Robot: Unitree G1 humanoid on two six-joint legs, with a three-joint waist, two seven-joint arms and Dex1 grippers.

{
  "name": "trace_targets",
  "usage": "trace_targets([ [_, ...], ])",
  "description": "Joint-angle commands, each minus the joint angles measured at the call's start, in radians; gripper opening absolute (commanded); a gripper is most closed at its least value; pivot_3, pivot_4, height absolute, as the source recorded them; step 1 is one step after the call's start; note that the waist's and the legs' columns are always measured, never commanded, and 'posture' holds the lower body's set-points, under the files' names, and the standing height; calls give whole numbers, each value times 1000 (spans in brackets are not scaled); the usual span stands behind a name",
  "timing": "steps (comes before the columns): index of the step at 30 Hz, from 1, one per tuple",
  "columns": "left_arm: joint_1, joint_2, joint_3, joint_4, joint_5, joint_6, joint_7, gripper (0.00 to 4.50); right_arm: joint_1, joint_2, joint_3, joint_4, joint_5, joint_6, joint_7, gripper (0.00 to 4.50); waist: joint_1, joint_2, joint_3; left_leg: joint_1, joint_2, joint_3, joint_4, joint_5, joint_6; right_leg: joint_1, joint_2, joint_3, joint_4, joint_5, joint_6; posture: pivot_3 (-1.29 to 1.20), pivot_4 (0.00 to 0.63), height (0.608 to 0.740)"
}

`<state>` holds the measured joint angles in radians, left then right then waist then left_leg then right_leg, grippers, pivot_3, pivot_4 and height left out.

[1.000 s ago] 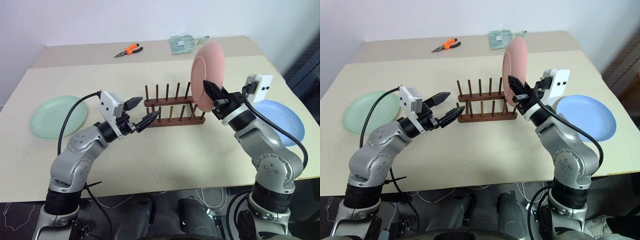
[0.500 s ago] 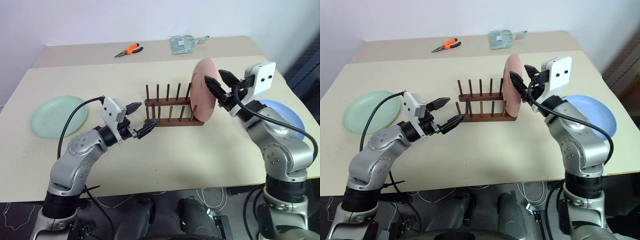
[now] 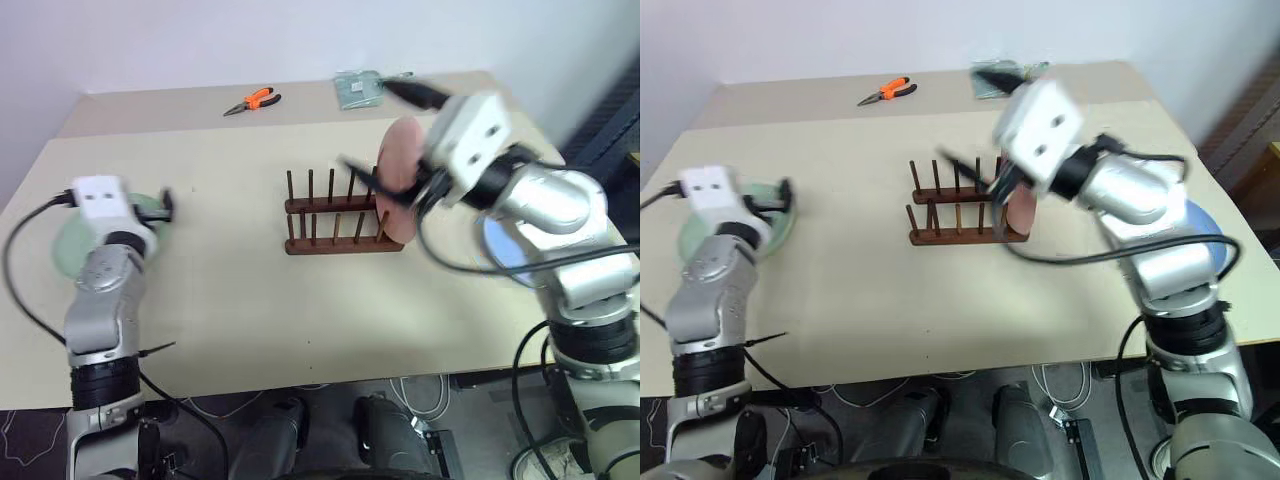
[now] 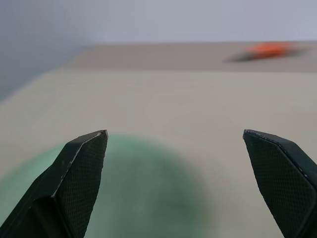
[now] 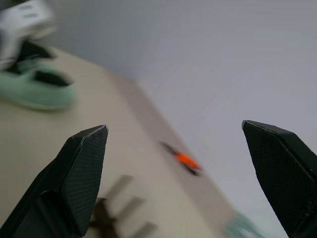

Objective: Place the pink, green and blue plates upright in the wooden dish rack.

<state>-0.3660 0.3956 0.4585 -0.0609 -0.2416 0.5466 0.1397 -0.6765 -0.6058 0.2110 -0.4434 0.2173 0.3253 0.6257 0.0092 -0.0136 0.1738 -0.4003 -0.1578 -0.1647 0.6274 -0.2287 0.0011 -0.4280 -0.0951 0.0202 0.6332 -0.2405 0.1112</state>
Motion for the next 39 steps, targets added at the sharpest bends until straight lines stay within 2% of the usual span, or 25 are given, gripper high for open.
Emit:
trace_targets([
  [1,-13,-1,78,-2,29,63,108,4500,2,30,54,14,-75,-71,16,4413,6,0,0,-1,-1,1,1,0,0,0,0,0,0,1,1,0,150,740],
  [6,-23,-87,263,-62,-100,199,200,4500,51,90,102,67,-107,-116,33,4413,15,-4,-1,-4,-3,0,6,-1,2,1,0,0,-4,5,5,0,150,740],
  [9,-49,-167,369,-84,-237,284,234,4500,66,95,101,82,-119,-132,48,4413,19,-4,-1,-4,-2,0,6,-1,1,0,0,0,-3,5,4,0,150,740],
  [12,-69,-209,433,-86,-310,314,272,3614,76,97,100,90,-136,-144,55,4500,20,-4,-1,-4,-2,0,6,-1,1,0,0,-1,-2,6,4,0,150,740],
  [16,-83,-210,431,-71,-336,309,287,1587,87,98,94,88,-156,-143,50,4500,18,-4,-1,-4,-2,0,5,0,0,0,0,0,-1,6,4,0,150,740],
  [18,-87,-199,410,-62,-346,310,274,425,91,101,89,85,-157,-136,50,4500,20,-4,-1,-4,-2,0,5,0,-1,0,1,0,-2,6,3,0,150,740],
  [19,-87,-189,380,-64,-344,303,246,29,95,101,87,83,-154,-129,54,4500,20,-4,-1,-4,-2,0,5,0,-1,0,1,0,-1,6,3,0,150,740],
  [25,-118,-128,115,-197,-304,133,-1,29,96,94,76,78,-147,-93,78,4500,30,-5,-1,-4,-2,0,6,0,-1,0,0,0,-3,6,3,0,150,740],
  [30,-230,-135,-70,-287,-311,151,-51,29,34,98,109,129,-270,-203,51,4500,27,-5,-1,-4,-2,1,6,0,-1,0,0,0,-2,6,3,0,150,740],
  [33,-285,-160,-143,-322,-322,175,-51,29,-23,106,151,205,-386,-284,19,4500,8,-5,-1,-3,-1,2,4,0,-1,-1,1,1,-2,6,3,0,150,740],
  [39,-331,-205,-200,-368,-366,217,-49,29,-137,143,204,405,-588,-411,-83,4500,-10,-5,-1,-3,0,2,3,2,-3,-2,2,2,-1,7,2,0,150,740],
])
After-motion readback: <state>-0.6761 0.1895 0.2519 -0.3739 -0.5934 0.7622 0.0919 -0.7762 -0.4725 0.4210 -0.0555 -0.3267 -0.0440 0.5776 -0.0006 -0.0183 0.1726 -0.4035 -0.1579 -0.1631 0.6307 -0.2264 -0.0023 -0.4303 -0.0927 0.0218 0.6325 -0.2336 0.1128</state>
